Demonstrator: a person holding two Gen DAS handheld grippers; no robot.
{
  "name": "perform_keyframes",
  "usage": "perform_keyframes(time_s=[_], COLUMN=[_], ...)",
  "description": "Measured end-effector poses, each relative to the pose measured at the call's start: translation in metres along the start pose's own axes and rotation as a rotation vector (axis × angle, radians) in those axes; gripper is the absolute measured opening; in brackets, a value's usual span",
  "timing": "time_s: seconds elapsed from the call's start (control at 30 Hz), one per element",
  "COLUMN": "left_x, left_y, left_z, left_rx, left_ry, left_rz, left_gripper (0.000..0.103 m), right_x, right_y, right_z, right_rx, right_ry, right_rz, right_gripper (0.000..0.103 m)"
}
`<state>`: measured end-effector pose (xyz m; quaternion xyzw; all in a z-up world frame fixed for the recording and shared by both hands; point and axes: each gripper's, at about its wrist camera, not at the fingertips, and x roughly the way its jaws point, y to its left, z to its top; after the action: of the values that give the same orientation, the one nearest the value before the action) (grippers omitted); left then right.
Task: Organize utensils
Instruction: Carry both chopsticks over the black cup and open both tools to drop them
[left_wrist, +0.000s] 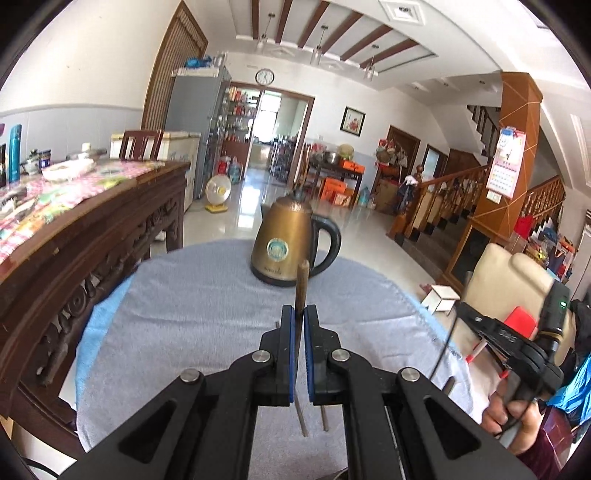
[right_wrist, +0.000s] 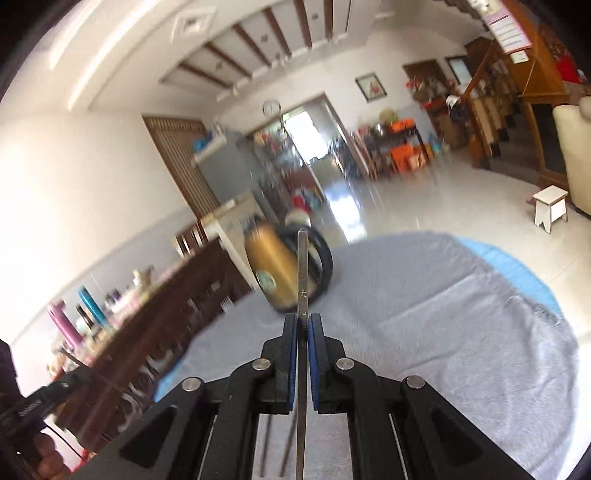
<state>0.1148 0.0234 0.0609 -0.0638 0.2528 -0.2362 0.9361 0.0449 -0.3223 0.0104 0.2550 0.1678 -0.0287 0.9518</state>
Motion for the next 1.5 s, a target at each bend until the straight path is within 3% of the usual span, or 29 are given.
perform_keyframes(time_s=[0.23,0.5,0.8,1.1,1.5], left_x=[-0.030,-0.063,-0.090,-0.082,-0.067], left_y=[-0.011,-0.026,-0.040,-0.046,-0.043], left_z=[0.011,0.016,0.019,0.002,-0.011], left_rx=[0.014,0.036,0.054,0.053,0.039], left_ry=[-0.047,-0.089,-0.124,-0.048,0.016], left_rz=[-0.024,-0.067,-0.138,-0.187,-0.168], left_gripper=[0.005,0.005,0.005,0.005,0.005], right_x=[-0.068,-0.104,-0.089,-0.070,-0.074], right_y=[0.032,0.073,0.113,0.101,0.095], right_z=[0.026,0.027,-0.015,-0.061,-0.070], right_rx=[-0.040,-0.052,-0.164,-0.221,-0.216], right_ry=[-0.139,-0.178,-0.084,0.043,0.065], right_rz=[0.081,0.210,0.244,0.197,0.201], right_gripper=[0.007,0.007,0.007,0.007,0.007])
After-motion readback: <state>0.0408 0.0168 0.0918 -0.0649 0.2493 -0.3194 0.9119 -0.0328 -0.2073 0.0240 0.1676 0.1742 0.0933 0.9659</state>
